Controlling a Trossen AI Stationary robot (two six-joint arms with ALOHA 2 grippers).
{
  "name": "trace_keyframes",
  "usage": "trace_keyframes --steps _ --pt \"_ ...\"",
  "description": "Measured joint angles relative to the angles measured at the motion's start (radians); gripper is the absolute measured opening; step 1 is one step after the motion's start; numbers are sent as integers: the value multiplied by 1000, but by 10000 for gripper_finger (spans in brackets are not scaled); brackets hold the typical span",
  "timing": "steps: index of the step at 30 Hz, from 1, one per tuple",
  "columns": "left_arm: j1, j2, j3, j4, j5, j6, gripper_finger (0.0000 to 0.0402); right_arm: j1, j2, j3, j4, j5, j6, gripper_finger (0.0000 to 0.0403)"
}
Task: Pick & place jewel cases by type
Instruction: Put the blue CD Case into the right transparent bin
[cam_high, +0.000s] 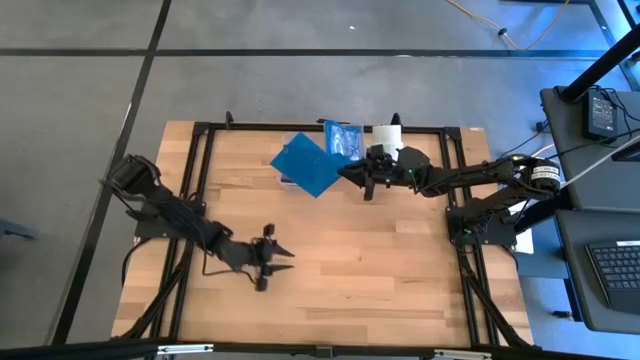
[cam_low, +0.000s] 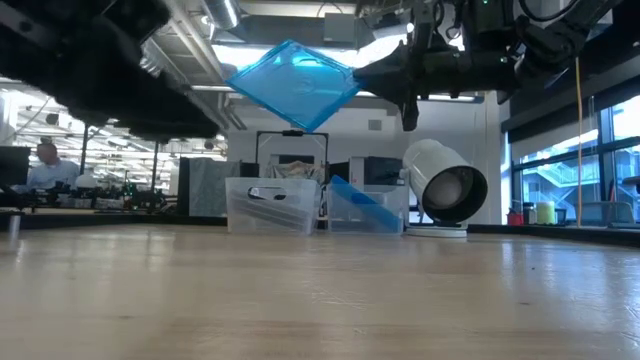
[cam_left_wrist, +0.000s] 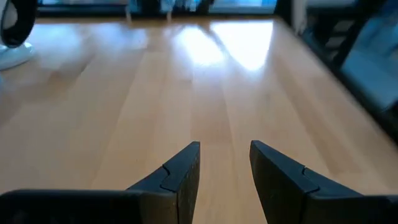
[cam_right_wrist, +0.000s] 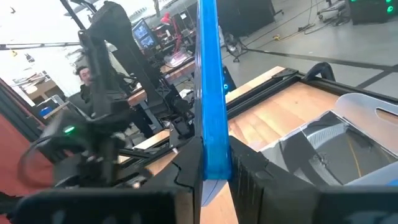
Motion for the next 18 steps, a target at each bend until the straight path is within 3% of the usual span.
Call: trace_keyframes --steps 3,8,12,18 --pt "30 -32 -146 255 33 22 137 0 0 0 -14 0 10 64" --pt "54 -40 -315 580 -12 25 137 -2 0 -1 -107 51 80 64" --pt "56 -39 -352 653 -68 26 137 -11 0 -17 -119 102 131 64" --pt "54 -39 -349 644 -101 25 137 -52 0 -19 -54 58 154 64"
